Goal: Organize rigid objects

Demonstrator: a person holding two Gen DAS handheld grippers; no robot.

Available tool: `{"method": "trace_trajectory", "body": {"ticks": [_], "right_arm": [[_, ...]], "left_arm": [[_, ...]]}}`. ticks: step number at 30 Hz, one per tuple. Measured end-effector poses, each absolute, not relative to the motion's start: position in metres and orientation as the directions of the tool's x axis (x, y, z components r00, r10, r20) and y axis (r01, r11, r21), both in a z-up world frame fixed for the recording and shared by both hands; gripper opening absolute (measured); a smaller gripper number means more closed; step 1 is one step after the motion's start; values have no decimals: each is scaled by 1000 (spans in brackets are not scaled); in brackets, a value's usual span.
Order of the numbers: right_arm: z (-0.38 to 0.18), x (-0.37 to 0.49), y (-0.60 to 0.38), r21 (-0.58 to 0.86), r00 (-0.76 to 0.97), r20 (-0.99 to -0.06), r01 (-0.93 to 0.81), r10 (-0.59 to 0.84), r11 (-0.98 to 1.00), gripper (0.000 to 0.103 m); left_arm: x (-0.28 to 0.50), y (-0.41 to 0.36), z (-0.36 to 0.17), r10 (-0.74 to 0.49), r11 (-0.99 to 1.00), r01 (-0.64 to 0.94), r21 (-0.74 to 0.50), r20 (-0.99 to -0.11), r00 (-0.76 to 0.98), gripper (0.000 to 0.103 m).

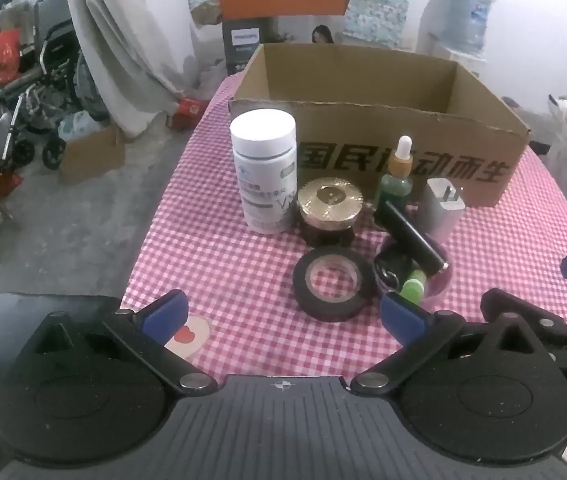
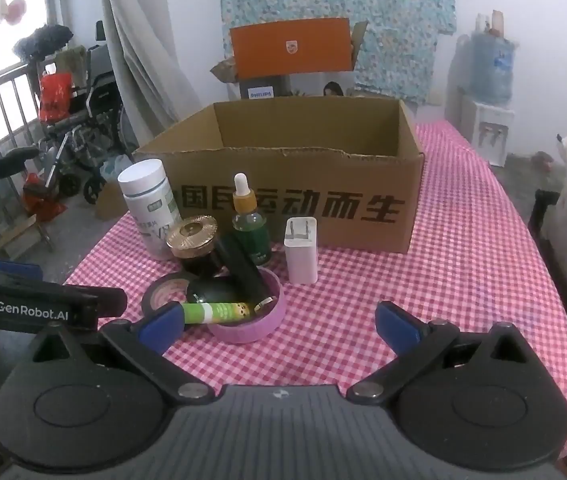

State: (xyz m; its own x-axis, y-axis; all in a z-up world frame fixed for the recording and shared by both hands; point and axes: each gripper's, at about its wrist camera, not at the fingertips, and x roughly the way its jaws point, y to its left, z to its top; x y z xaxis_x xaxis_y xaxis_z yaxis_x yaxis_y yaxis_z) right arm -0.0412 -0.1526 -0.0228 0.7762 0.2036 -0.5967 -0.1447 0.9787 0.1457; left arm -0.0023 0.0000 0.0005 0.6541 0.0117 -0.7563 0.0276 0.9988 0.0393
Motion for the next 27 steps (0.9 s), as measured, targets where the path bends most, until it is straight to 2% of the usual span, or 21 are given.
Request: {"method": "trace_trajectory", "body": {"ticks": [27], "right_arm": [[-26,-36,-149,136,755,-623,-153,205,979,103]], "left_arm": [[1,0,-8,18,999,20,40,-773,634,103]]}}
